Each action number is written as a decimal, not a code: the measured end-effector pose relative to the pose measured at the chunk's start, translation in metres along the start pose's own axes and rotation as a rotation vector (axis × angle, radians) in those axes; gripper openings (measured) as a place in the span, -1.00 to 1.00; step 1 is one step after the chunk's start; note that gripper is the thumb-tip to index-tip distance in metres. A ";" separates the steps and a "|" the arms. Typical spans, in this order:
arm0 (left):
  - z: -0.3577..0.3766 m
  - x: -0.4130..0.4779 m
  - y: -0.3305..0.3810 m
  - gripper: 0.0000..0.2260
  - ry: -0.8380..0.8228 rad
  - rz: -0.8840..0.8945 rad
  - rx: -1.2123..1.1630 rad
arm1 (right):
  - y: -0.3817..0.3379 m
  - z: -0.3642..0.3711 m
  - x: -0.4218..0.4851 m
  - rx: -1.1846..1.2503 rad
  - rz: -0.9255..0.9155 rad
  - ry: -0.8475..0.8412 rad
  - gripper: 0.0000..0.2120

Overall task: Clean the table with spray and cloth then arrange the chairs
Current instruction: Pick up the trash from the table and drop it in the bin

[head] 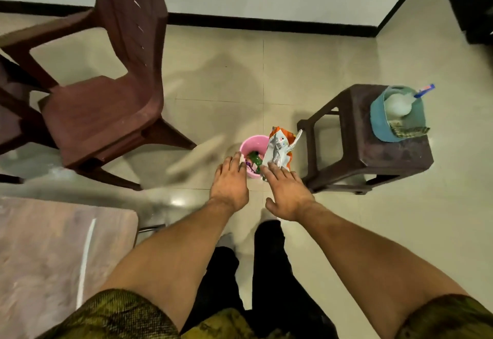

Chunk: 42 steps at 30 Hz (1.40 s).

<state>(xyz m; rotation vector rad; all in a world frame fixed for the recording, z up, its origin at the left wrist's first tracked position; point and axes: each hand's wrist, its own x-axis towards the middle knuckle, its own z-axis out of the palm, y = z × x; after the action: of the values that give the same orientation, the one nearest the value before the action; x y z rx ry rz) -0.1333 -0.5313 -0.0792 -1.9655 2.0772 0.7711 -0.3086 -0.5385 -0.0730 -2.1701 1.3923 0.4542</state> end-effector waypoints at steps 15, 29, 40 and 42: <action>0.084 0.241 0.006 -0.40 -0.070 -0.190 -0.141 | 0.148 0.091 0.241 0.035 -0.210 -0.223 -0.10; 0.198 0.307 -0.026 -0.36 -0.202 -0.223 -0.161 | 0.203 0.200 0.323 0.026 -0.296 -0.400 -0.22; 0.207 0.322 0.000 -0.41 -0.193 -0.166 -0.223 | 0.204 0.214 0.367 0.137 -0.156 -0.358 -0.18; 0.213 0.328 -0.001 -0.42 -0.176 -0.164 -0.245 | 0.200 0.230 0.393 0.147 -0.125 -0.396 -0.10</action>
<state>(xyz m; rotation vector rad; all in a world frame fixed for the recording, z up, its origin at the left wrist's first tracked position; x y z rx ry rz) -0.2146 -0.7166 -0.4139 -2.0705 1.7683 1.1627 -0.3277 -0.7608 -0.5182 -1.9065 1.0344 0.6697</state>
